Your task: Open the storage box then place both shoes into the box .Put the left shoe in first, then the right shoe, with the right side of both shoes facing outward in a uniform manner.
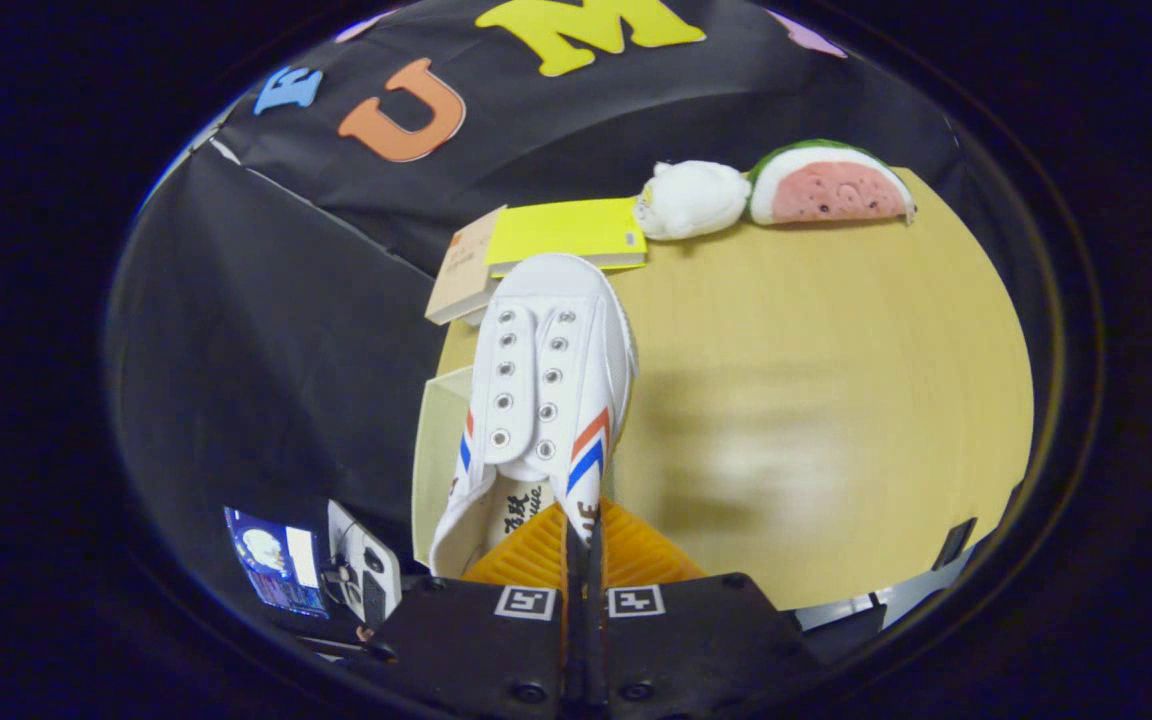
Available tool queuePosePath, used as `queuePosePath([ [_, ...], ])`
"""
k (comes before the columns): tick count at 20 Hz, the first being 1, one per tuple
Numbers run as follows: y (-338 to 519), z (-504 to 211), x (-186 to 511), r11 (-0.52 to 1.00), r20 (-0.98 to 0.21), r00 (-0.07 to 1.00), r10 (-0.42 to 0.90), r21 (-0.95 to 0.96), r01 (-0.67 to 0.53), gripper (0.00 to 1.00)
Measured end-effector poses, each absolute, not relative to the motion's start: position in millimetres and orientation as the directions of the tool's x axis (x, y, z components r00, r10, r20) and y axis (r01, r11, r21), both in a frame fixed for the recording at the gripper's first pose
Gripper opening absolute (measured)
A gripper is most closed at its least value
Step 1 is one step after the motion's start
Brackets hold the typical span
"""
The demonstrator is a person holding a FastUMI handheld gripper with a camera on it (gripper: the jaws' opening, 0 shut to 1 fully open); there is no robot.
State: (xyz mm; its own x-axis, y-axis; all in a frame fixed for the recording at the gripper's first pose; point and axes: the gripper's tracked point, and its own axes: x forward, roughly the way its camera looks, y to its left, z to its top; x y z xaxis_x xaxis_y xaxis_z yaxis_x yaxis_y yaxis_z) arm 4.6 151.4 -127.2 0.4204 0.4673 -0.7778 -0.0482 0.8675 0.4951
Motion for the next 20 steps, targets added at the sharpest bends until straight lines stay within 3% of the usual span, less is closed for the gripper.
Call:
queuePosePath([
  [9, 257, -167, -2, 0.910, -0.861, 0.310, 0.402, 0.414, -0.031, 0.05],
  [20, 246, -220, -9, 0.966, -0.930, 0.307, 0.202, 0.242, 0.096, 0.05],
])
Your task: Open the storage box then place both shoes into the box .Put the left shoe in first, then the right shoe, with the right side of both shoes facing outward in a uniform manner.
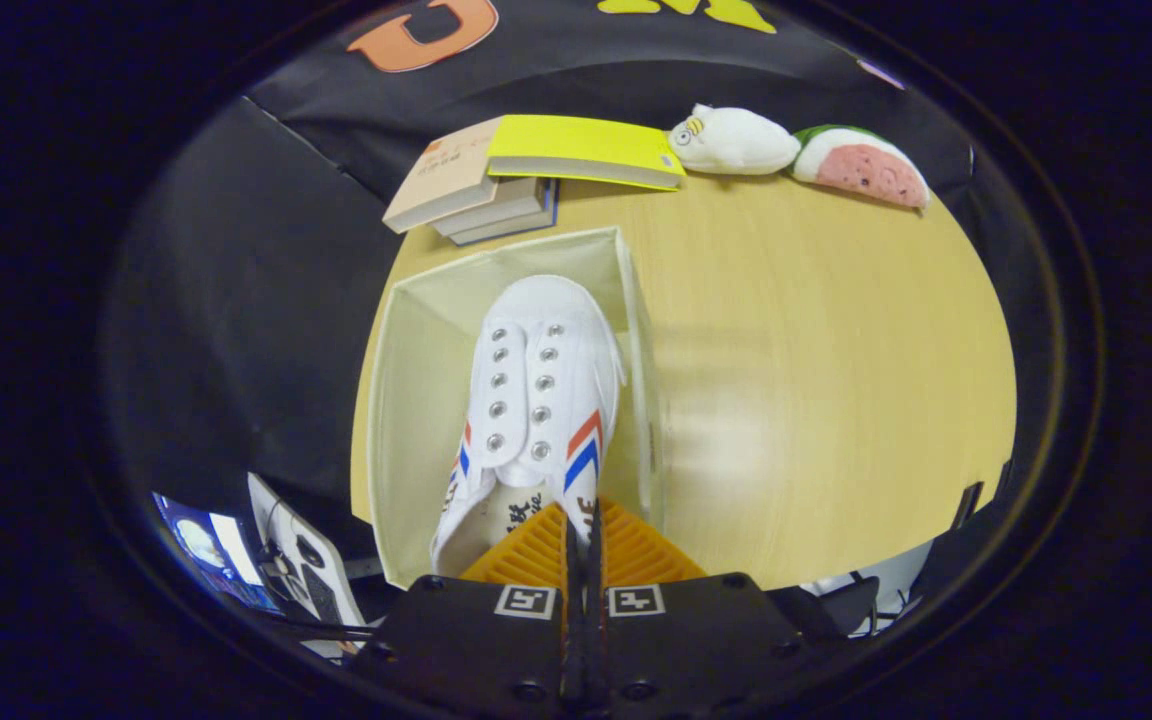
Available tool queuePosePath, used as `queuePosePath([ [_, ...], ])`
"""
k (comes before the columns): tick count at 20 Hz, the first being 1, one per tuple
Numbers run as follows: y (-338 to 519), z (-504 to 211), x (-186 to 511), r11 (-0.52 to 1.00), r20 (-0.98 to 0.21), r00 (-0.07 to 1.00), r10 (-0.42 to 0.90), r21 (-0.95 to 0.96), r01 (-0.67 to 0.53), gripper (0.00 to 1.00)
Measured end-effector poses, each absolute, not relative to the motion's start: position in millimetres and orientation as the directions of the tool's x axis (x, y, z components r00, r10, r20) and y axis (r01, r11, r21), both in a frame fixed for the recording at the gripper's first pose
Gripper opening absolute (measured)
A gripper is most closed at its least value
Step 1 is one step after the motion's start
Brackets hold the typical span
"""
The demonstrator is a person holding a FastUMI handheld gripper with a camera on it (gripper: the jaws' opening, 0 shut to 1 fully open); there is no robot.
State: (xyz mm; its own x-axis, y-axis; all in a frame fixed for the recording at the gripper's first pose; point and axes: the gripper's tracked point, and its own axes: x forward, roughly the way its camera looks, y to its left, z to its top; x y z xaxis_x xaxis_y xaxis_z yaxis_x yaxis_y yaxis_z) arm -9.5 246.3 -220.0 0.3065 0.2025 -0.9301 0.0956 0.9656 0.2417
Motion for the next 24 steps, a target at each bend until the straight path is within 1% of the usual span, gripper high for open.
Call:
queuePosePath([
  [2, 247, -228, -8, 0.965, -0.933, 0.313, 0.179, 0.229, 0.129, 0.05],
  [4, 252, -233, -11, 0.965, -0.937, 0.299, 0.179, 0.227, 0.134, 0.05],
  [6, 256, -236, -12, 0.963, -0.940, 0.288, 0.182, 0.229, 0.139, 0.12],
  [8, 265, -232, -13, 0.958, -0.929, 0.297, 0.222, 0.265, 0.113, 0.26],
  [9, 268, -228, -12, 0.958, -0.923, 0.310, 0.230, 0.270, 0.094, 0.37],
  [10, 269, -221, -10, 0.956, -0.912, 0.330, 0.242, 0.282, 0.077, 0.38],
  [12, 270, -207, -7, 0.949, -0.889, 0.367, 0.275, 0.312, 0.045, 0.61],
  [14, 262, -192, 1, 0.947, -0.862, 0.423, 0.280, 0.319, 0.024, 0.76],
  [19, 216, -152, 17, 0.962, -0.765, 0.601, 0.231, 0.274, -0.022, 0.81],
  [24, 134, -100, 22, 0.986, -0.616, 0.782, 0.096, 0.168, 0.011, 0.81],
])
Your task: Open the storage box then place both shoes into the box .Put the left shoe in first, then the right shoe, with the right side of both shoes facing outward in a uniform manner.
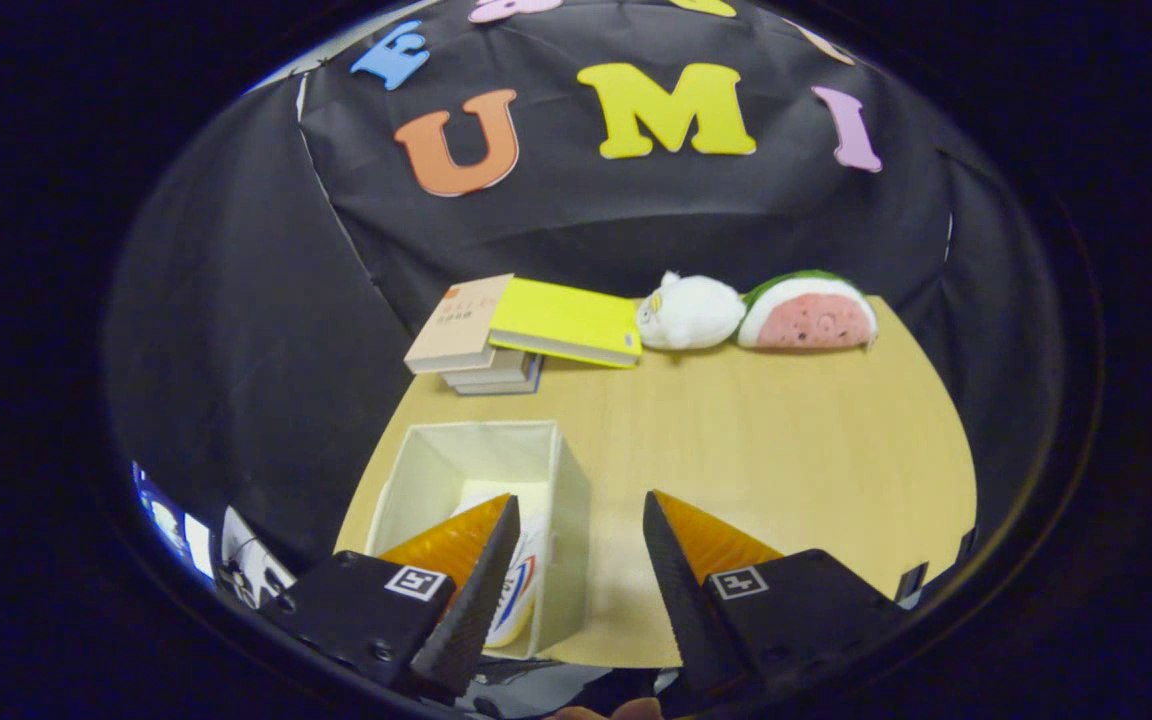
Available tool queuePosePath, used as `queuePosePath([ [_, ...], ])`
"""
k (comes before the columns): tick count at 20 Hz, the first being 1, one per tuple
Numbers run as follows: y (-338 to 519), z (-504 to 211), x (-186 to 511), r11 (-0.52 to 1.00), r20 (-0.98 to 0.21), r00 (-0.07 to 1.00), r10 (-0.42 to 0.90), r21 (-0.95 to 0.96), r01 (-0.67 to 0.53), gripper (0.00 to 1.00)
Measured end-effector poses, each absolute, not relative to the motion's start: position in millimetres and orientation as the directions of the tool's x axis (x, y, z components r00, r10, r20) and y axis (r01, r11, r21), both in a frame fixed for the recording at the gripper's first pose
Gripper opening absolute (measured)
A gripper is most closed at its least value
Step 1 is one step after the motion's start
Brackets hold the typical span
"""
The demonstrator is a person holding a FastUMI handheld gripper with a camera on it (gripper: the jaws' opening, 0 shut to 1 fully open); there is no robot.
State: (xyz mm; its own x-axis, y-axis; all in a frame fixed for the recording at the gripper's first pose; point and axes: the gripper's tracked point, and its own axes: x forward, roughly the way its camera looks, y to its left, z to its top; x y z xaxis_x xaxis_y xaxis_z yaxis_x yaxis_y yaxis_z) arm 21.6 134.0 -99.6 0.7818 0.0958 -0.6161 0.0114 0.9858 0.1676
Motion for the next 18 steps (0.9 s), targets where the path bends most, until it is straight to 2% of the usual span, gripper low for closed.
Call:
queuePosePath([
  [2, 102, -79, 24, 0.990, -0.538, 0.842, 0.039, 0.135, 0.040, 0.82],
  [6, 40, -46, 33, 0.991, -0.377, 0.924, -0.059, 0.088, 0.099, 0.95],
  [9, 10, -13, 22, 0.988, -0.282, 0.953, -0.112, 0.073, 0.138, 0.95],
  [14, -14, 15, 16, 0.978, -0.177, 0.969, -0.175, 0.079, 0.192, 0.95],
  [15, -18, 17, 15, 0.978, -0.165, 0.969, -0.182, 0.076, 0.196, 1.00],
  [18, -19, 18, 11, 0.976, -0.148, 0.971, -0.186, 0.087, 0.200, 1.00],
])
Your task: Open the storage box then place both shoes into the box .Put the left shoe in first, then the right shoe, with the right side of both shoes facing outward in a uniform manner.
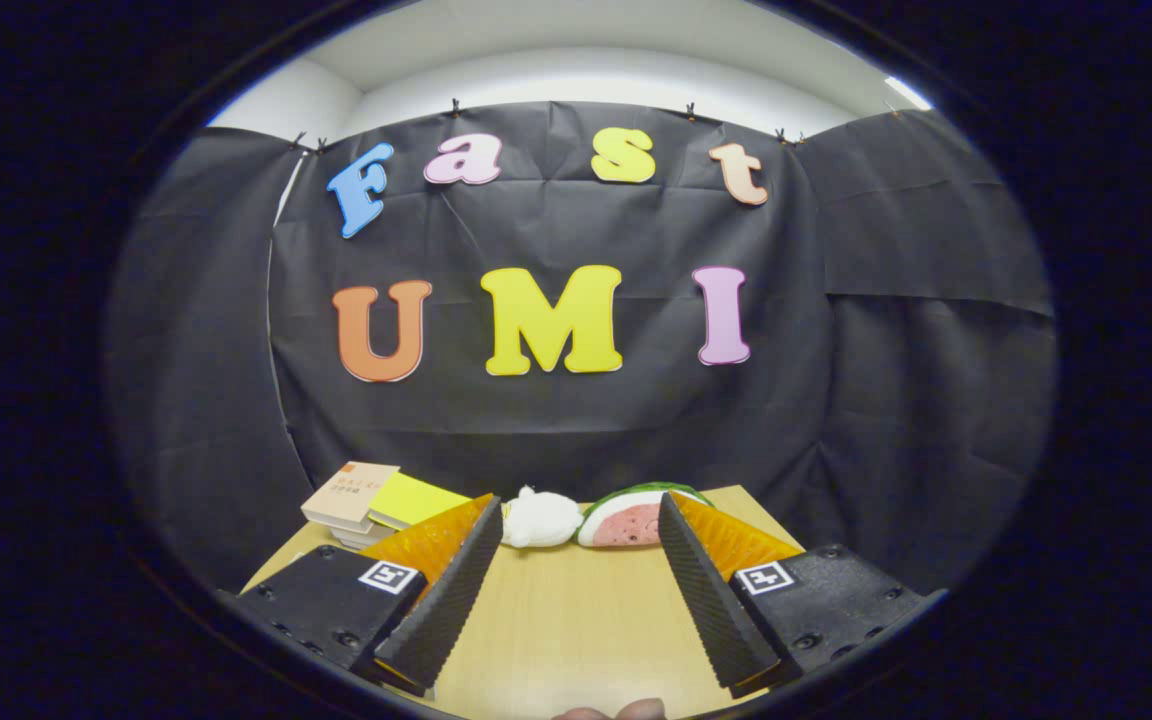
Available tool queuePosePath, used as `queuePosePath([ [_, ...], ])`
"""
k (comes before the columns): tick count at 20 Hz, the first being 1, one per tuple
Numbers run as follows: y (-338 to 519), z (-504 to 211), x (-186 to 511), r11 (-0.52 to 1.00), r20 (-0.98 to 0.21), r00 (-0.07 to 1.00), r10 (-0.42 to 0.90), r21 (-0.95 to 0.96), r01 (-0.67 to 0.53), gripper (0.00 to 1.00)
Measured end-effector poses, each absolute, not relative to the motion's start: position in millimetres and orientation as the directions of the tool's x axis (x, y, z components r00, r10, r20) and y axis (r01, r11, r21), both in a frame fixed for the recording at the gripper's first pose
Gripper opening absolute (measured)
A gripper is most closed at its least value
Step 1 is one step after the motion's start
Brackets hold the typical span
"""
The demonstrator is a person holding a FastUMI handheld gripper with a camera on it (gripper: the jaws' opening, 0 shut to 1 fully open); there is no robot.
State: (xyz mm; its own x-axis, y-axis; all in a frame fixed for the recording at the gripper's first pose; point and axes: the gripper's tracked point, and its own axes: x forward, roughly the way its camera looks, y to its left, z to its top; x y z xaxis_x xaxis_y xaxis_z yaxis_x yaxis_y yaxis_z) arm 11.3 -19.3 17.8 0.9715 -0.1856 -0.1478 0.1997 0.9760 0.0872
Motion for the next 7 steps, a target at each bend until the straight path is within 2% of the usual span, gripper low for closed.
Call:
queuePosePath([
  [7, -17.2, 19.2, 15.0, 0.973, -0.136, 0.973, -0.187, 0.109, 0.202, 1.00],
])
